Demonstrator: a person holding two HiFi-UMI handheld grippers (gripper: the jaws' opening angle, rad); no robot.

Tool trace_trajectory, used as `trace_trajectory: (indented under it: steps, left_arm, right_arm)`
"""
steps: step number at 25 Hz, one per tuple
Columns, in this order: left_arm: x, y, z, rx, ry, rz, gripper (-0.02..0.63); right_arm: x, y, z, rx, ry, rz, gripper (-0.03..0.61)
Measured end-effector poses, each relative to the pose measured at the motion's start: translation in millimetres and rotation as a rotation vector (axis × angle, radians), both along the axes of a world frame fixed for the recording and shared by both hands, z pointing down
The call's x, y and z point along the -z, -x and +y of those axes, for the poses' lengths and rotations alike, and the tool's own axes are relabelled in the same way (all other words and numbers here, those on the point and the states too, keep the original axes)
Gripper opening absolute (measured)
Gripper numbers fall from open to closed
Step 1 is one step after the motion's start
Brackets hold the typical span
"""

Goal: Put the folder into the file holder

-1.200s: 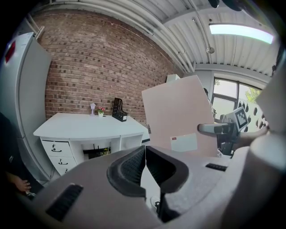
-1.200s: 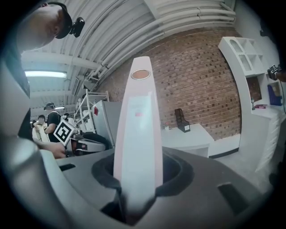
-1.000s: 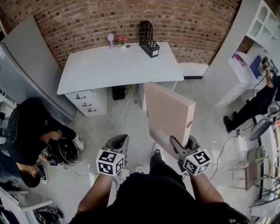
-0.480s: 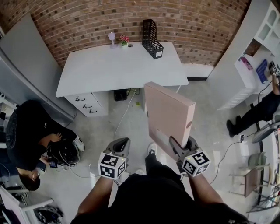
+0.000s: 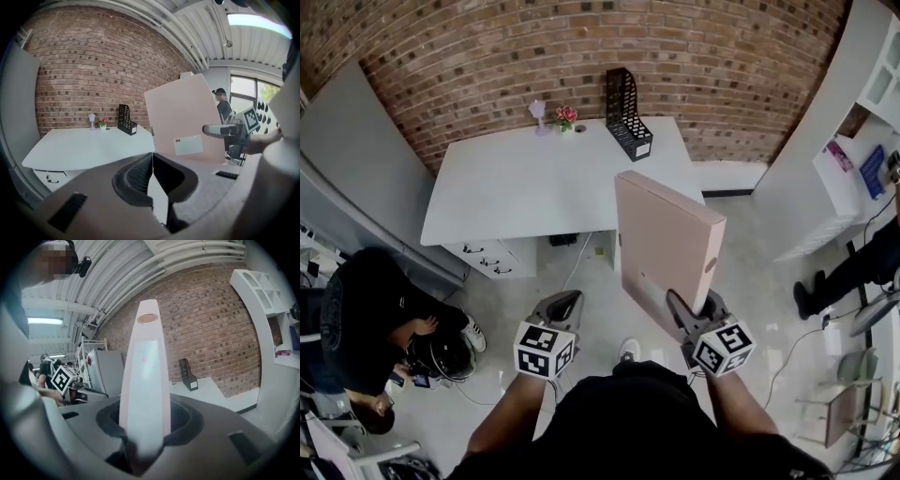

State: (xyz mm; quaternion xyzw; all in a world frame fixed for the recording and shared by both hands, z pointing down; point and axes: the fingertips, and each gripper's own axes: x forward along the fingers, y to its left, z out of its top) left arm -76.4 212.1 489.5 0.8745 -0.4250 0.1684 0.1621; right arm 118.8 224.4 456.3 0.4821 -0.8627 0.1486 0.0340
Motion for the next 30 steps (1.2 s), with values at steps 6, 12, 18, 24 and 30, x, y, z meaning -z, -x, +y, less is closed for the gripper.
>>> trace_trajectory:
  steps: [6,12,18,24,30]
  left_arm:
    - [5.3,-23.4,-54.6,0.008,0.004,-0.014,0.006]
    - [2.8,-44.3,-94.8,0.031,0.007,-0.014,0.006]
    - [-3.8,-47.1,-104.3,0.046,0.044,-0.034,0.006]
    - [-9.9,-51.2,-119.4,0.037,0.075,-0.026,0.006]
    - [-17.6,-50.6,-147.1,0.025,0.080,-0.018,0.006]
  right_arm:
    - [1.1,-20.6,-60.0,0.039,0.003,0.003,0.169]
    - [-5.5,-37.6,-104.6,0.063,0.013,-0.003,0.169]
    - [-8.5,-45.1,-121.9,0.074,0.038,-0.012,0.169]
    - [-14.6,-48.3,-134.6,0.059,0.069,-0.019,0.169]
    - [-25.7,-45.1,-153.7,0.044,0.088,-0.020,0.169]
